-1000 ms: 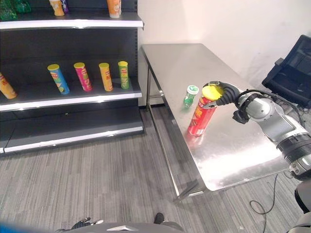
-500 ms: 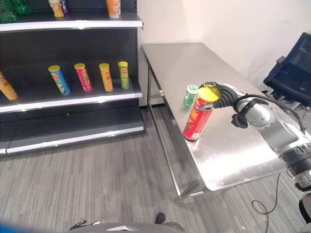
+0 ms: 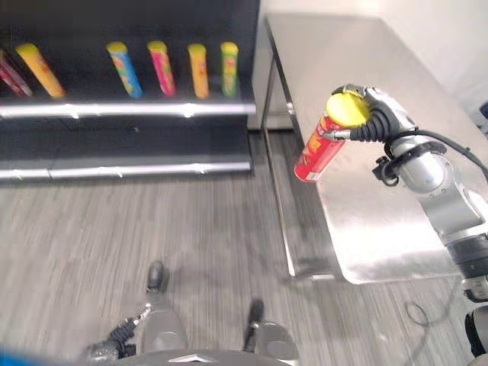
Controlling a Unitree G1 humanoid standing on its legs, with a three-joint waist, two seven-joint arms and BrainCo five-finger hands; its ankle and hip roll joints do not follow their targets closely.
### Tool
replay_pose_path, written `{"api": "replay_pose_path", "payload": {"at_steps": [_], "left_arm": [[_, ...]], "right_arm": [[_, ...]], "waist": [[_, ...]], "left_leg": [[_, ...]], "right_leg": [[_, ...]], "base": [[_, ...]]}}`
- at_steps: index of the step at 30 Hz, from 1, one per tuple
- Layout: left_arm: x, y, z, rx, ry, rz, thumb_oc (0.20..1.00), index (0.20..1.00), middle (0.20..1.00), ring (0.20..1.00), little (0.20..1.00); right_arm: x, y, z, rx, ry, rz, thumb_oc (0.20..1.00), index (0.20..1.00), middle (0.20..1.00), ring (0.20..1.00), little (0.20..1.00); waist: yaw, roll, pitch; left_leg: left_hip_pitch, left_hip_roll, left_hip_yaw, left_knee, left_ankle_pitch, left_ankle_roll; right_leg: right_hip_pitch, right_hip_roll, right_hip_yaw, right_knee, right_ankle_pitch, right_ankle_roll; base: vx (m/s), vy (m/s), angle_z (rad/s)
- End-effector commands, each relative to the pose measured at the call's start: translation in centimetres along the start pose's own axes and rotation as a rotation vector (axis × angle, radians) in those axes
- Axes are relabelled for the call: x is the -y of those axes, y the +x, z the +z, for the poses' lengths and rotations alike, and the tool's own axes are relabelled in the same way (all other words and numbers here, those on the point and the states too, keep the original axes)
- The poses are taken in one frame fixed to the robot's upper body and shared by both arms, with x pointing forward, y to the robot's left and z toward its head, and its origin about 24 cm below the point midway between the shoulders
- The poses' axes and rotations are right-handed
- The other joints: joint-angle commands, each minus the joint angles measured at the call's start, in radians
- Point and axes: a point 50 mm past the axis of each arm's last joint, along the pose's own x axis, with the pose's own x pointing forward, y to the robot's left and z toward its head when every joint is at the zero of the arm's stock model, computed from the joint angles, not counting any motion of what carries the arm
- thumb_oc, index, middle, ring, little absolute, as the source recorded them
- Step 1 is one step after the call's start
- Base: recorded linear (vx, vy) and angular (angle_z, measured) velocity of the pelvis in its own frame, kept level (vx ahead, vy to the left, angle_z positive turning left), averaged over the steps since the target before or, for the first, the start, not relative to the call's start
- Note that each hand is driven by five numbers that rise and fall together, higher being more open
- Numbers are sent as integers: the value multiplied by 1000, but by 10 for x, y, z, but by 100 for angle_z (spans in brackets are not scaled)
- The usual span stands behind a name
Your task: Put the goods on the table back onto the shelves and tidy them up.
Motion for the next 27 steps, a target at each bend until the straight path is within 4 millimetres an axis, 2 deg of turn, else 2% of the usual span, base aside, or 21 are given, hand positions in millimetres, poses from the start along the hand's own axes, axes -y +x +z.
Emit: {"api": "replay_pose_path", "payload": {"at_steps": [1, 2, 3, 4, 5, 6, 7, 9, 10, 11, 13, 15, 17, 18, 21, 23, 27], "left_arm": [[-41, -1, 19, 85, 146, 80, 1000, 1000, 1000, 1000, 1000], [-46, -2, 21, 88, 155, 90, 1000, 1000, 1000, 1000, 1000], [-49, -2, 21, 86, 157, 98, 1000, 1000, 1000, 1000, 1000], [-54, -2, 24, 88, 169, 112, 1000, 1000, 1000, 1000, 1000], [-57, -2, 27, 88, 182, 122, 1000, 1000, 1000, 1000, 1000], [-57, -2, 27, 88, 182, 122, 1000, 1000, 1000, 1000, 1000], [-57, -2, 30, 96, 192, 119, 1000, 1000, 1000, 1000, 1000], [-53, -1, 26, 82, 196, 108, 1000, 1000, 1000, 1000, 1000], [-49, -1, 25, 78, 193, 91, 1000, 1000, 1000, 1000, 1000], [-49, -1, 25, 78, 192, 90, 1000, 1000, 1000, 1000, 1000], [-43, 0, 26, 76, 191, 75, 1000, 1000, 1000, 1000, 1000], [-39, 1, 26, 75, 182, 62, 1000, 1000, 1000, 1000, 1000], [-34, 1, 26, 78, 167, 49, 1000, 1000, 1000, 1000, 1000], [-31, 1, 28, 86, 161, 39, 1000, 1000, 1000, 1000, 1000], [-28, 2, 29, 91, 184, 28, 1000, 1000, 1000, 1000, 1000], [-28, 2, 29, 86, 183, 29, 1000, 1000, 1000, 1000, 1000], [-29, 1, 22, 68, 178, 36, 1000, 1000, 1000, 1000, 1000]], "right_arm": [[5, 11, 12, 58, -11, -52, 200, 200, 200, 200, 200], [2, 14, 16, 72, -8, -43, 200, 200, 200, 200, 200], [1, 16, 19, 84, 3, -45, 200, 200, 200, 200, 200], [0, 17, 22, 99, 6, -48, 200, 200, 200, 200, 200], [0, 17, 22, 97, -1, -47, 200, 200, 200, 200, 200], [0, 17, 22, 97, -1, -48, 200, 200, 200, 200, 200], [6, 14, 19, 82, -22, -60, 200, 200, 200, 200, 200], [10, 11, 21, 93, -11, -80, 200, 200, 200, 200, 200], [14, 12, 23, 103, -16, -89, 200, 200, 200, 200, 200], [14, 12, 23, 103, -16, -89, 200, 200, 200, 200, 200], [15, 14, 26, 116, -8, -97, 200, 200, 200, 200, 200], [14, 14, 27, 124, 1, -95, 200, 200, 200, 200, 200], [11, 13, 26, 118, 13, -94, 200, 200, 200, 200, 200], [9, 12, 25, 111, 14, -83, 200, 200, 200, 200, 200], [7, 10, 24, 106, 22, -82, 200, 200, 200, 200, 200], [6, 12, 26, 113, 36, -88, 200, 200, 200, 200, 200], [4, 17, 29, 124, 17, -92, 200, 200, 200, 200, 200]], "waist": [[32, -63, -51], [35, -65, -48], [39, -63, -46], [41, -65, -46], [36, -70, -38], [35, -71, -40], [25, -71, -28], [12, -65, -25], [6, -62, -16], [6, -61, -15], [-4, -65, 7], [-13, -71, 21], [-21, -76, 36], [-32, -75, 46], [-45, -72, 59], [-46, -76, 62], [-41, -87, 46]], "left_leg": [[86, -15, 23, -256, 116, 47], [93, -34, 42, -252, 102, 66], [100, -44, 55, -252, 96, 79], [101, -53, 64, -254, 90, 88], [107, -68, 61, -261, 86, 95], [103, -69, 60, -261, 88, 96], [129, -108, 44, -284, 85, 114], [153, -133, 31, -299, 83, 124], [176, -154, 14, -314, 81, 132], [177, -153, 13, -315, 81, 131], [200, -178, -14, -325, 80, 139], [226, -199, -34, -329, 69, 144], [241, -216, -56, -325, 59, 150], [246, -225, -79, -315, 47, 154], [258, -246, -121, -307, 29, 158], [262, -258, -138, -296, 14, 161], [283, -276, -151, -272, -38, 173]], "right_leg": [[174, -127, 38, -7, 23, 127], [155, -157, 12, 21, 60, 124], [144, -170, -18, 47, 70, 112], [143, -172, -43, 65, 58, 107], [128, -145, -21, 101, 43, 89], [125, -145, -22, 101, 44, 90], [92, -58, 50, 122, -17, 73], [74, 10, 77, 100, -77, 53], [31, 61, 86, 80, -93, 45], [32, 61, 85, 80, -94, 44], [-19, 108, 100, 49, -80, 40], [-38, 132, 99, -7, -55, 44], [-77, 148, 112, -50, -14, 53], [-103, 156, 143, -77, 12, 65], [-135, 157, 187, -102, 50, 78], [-138, 149, 179, -113, 74, 80], [-99, 139, 154, -127, 69, 68]], "base": [[104, 482, -38], [88, 443, -6], [79, 384, 13], [93, 330, 15], [68, 209, 14], [136, 293, 35], [152, 272, 35], [196, 306, 35], [135, 190, 35], [114, 153, 28], [82, 94, 22], [134, 96, 28], [155, 69, 41], [184, 36, 59], [164, -4, 58], [216, -49, 84], [218, -75, 40]]}}
